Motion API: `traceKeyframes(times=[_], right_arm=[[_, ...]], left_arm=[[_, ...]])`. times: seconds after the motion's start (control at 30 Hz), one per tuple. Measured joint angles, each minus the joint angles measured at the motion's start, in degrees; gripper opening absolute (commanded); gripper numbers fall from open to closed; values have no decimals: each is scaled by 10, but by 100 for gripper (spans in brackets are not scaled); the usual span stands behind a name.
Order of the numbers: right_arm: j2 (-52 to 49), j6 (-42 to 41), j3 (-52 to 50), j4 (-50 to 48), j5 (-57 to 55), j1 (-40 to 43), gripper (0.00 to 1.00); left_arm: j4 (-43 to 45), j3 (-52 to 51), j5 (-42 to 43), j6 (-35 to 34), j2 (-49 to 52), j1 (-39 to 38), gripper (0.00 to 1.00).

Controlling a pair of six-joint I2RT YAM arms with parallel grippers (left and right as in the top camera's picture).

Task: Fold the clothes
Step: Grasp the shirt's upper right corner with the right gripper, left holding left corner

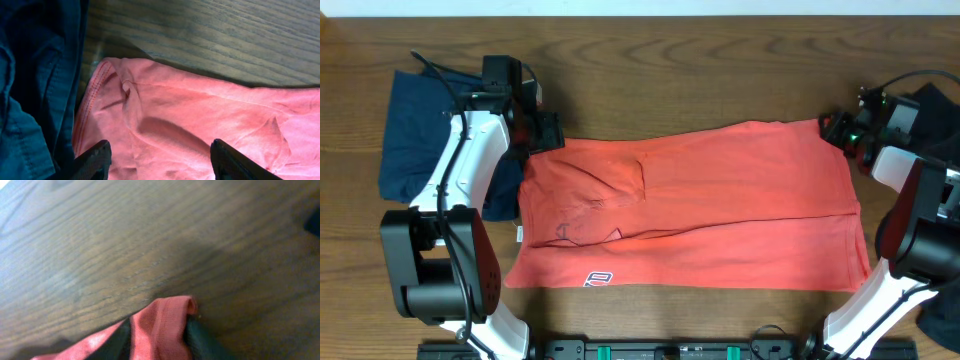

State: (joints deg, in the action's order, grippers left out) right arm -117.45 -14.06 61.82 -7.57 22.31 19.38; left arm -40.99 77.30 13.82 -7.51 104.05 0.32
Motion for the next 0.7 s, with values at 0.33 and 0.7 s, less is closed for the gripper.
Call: traceKeyframes(times=[0.33, 0.7], right_arm=[[6, -7, 1, 31, 57, 44, 1], [95, -7, 1, 94, 92, 85, 2]], left_arm=[[-1, 0, 0, 0, 0, 0, 65], [26, 0, 0, 0, 0, 0, 69]])
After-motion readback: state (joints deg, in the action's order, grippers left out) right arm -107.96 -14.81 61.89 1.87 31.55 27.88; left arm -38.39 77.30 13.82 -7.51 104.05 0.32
